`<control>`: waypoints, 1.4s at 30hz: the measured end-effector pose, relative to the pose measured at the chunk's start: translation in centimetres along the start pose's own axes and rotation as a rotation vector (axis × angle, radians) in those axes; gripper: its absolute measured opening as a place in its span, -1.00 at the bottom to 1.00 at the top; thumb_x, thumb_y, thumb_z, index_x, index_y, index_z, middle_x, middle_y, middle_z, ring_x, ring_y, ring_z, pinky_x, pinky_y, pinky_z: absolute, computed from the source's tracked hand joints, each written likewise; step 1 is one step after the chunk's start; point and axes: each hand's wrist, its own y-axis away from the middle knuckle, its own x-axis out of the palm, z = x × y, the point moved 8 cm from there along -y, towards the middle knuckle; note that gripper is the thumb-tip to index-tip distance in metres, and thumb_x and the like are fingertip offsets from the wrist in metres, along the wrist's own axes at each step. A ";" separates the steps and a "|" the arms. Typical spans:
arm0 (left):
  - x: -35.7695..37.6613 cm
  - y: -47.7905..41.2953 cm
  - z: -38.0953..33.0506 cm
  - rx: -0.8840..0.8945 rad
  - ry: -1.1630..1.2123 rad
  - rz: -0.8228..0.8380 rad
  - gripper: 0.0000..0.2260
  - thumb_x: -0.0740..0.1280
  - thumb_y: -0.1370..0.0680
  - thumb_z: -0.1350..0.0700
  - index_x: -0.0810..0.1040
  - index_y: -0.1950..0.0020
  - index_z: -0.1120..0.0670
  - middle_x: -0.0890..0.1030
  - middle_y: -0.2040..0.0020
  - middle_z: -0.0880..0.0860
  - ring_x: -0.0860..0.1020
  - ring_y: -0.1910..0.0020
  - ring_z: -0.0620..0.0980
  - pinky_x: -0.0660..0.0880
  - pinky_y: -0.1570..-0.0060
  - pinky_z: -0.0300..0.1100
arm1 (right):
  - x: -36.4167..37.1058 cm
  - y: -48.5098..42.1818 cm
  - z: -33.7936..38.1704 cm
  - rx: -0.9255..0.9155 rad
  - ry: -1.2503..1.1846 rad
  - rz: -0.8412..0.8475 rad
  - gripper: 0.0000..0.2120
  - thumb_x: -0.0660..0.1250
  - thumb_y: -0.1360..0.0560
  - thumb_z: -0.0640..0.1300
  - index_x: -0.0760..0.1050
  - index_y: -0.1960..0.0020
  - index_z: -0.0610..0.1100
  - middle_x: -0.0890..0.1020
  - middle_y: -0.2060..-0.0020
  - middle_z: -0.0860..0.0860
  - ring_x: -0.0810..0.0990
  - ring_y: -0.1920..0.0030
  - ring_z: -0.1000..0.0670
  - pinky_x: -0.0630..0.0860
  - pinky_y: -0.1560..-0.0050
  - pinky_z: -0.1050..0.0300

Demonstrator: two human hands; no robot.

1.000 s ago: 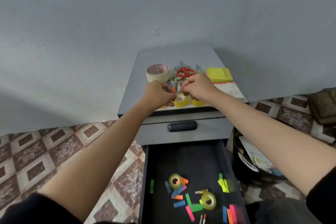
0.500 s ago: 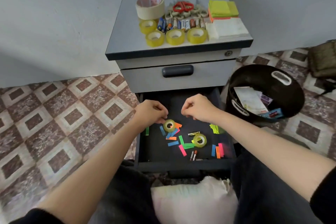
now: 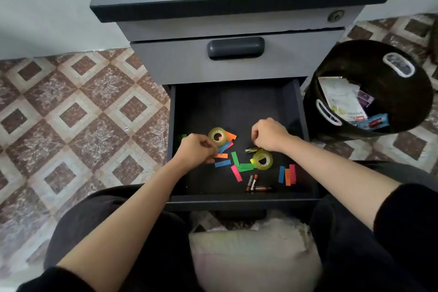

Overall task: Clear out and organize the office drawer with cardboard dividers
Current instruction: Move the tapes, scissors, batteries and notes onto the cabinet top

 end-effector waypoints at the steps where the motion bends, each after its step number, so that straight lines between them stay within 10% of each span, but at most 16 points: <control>1: 0.4 -0.3 0.1 -0.001 -0.006 0.009 -0.86 0.35 -0.49 0.32 0.57 0.24 0.14 0.61 0.20 0.09 0.59 0.39 -0.10 0.57 0.31 -0.35 | 0.5 -0.3 -0.1 0.006 0.011 0.017 -0.85 0.32 -0.48 -0.25 0.63 0.00 -0.15 0.64 -0.01 -0.08 0.57 -0.04 -0.09 0.44 0.11 0.15; 19: 4.3 -1.8 2.1 -0.077 -0.033 0.097 -0.96 0.31 -0.53 0.24 0.55 0.08 0.17 0.60 0.07 0.10 0.58 0.29 -0.10 0.55 0.22 -0.33 | 6.7 -1.1 0.6 -0.042 0.396 0.144 -0.68 0.27 -0.51 -0.25 0.45 -0.27 -0.19 0.52 -0.19 -0.15 0.47 -0.22 -0.16 0.43 -0.11 0.04; 35: 7.1 0.1 0.4 0.116 -0.371 0.193 -0.82 0.33 -0.53 0.19 0.62 -0.10 0.17 0.63 -0.05 0.08 0.55 0.05 -0.07 0.44 0.04 -0.30 | -1.3 0.1 1.9 -0.054 -0.202 0.017 -0.87 0.34 -0.52 -0.15 0.57 0.00 -0.20 0.59 0.17 -0.07 0.58 0.23 -0.05 0.50 0.30 0.17; 42: 12.8 0.7 -0.3 0.149 -0.531 0.392 -0.74 0.29 -0.56 0.10 0.56 -0.24 0.04 0.58 -0.19 0.02 0.52 -0.11 -0.04 0.44 -0.09 -0.22 | -4.9 2.3 -0.2 -0.101 -0.208 -0.023 -0.90 0.37 -0.49 -0.14 0.58 0.04 -0.16 0.56 0.14 -0.02 0.53 0.09 -0.03 0.51 0.02 0.01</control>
